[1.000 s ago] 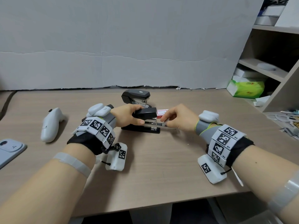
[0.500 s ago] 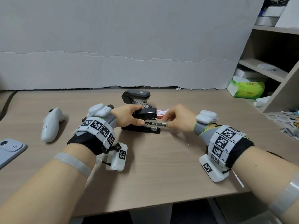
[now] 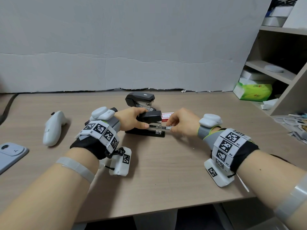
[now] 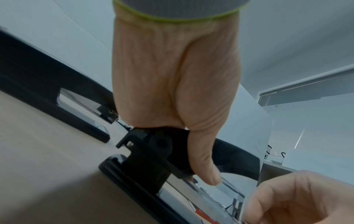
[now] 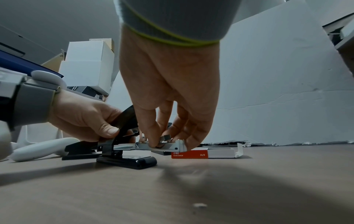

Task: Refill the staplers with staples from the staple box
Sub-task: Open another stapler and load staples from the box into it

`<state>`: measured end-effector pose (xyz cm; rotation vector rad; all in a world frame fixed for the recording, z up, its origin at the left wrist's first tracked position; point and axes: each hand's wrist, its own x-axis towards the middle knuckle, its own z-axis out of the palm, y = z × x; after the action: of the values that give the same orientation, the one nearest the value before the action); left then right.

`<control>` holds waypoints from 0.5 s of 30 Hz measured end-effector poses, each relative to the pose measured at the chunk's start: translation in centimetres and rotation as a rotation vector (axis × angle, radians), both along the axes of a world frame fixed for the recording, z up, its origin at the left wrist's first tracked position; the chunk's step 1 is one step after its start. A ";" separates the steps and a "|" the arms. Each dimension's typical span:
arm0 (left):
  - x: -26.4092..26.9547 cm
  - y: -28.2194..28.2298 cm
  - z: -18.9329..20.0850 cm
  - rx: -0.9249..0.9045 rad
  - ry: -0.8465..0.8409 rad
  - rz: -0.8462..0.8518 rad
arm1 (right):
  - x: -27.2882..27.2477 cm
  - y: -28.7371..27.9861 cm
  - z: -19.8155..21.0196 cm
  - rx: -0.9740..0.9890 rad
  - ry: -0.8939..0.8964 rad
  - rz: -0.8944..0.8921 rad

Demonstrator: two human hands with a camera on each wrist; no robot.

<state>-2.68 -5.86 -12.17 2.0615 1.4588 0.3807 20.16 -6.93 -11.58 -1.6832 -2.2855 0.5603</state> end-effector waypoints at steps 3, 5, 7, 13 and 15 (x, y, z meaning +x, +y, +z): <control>0.0 -0.1 0.0 0.005 0.001 -0.005 | 0.1 0.1 -0.1 -0.005 0.016 0.004; 0.0 -0.1 0.0 0.010 0.006 -0.005 | 0.1 0.1 -0.1 -0.003 0.020 0.002; 0.0 -0.1 0.1 0.013 0.009 -0.002 | 0.2 0.2 -0.2 -0.003 0.011 -0.002; 0.0 -0.1 0.1 -0.002 -0.001 -0.007 | -0.1 0.3 -0.2 -0.004 -0.009 0.002; 0.0 -0.1 0.1 0.001 -0.004 -0.010 | -0.1 0.3 -0.1 0.010 -0.033 0.008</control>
<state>-2.63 -6.00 -12.05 2.0675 1.4456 0.3814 20.10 -6.68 -11.71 -1.6910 -2.3150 0.5257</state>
